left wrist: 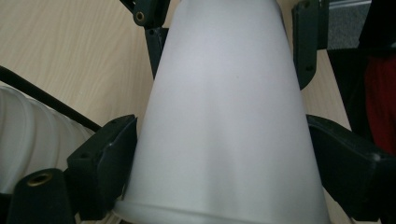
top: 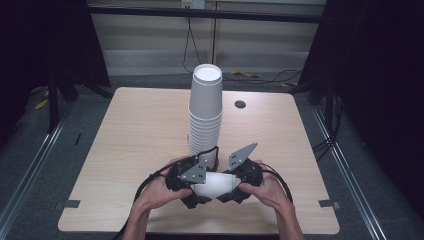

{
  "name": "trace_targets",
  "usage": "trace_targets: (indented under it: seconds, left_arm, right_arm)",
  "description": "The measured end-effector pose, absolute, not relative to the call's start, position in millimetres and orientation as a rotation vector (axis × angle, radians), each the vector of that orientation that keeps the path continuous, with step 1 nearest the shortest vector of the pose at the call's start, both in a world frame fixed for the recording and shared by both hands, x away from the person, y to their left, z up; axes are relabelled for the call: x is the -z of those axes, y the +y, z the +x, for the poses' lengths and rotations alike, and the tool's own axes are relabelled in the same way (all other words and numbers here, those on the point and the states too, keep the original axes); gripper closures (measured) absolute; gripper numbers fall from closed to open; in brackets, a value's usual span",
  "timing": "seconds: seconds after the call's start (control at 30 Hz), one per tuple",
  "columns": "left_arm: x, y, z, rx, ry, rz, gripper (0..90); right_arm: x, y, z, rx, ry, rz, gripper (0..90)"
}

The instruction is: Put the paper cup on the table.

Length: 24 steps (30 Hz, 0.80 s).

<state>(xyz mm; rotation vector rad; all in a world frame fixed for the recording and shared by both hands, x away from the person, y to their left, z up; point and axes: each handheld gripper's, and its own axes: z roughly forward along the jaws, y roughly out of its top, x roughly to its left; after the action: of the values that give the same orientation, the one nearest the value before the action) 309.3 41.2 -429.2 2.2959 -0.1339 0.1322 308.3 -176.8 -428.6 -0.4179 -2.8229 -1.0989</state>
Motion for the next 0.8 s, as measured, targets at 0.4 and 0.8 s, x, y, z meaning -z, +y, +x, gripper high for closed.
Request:
trace_targets:
  seconds: [0.4, 0.8]
  left_arm:
    - [425, 54, 311, -0.112, -0.049, 2.153, 15.6]
    - [424, 75, 312, -0.143, 0.091, 2.032, 15.6]
  right_arm:
    - [431, -182, 306, 1.107, -2.844, -0.46, 22.0]
    - [436, -193, 303, 1.16, -2.829, -0.566, 21.6]
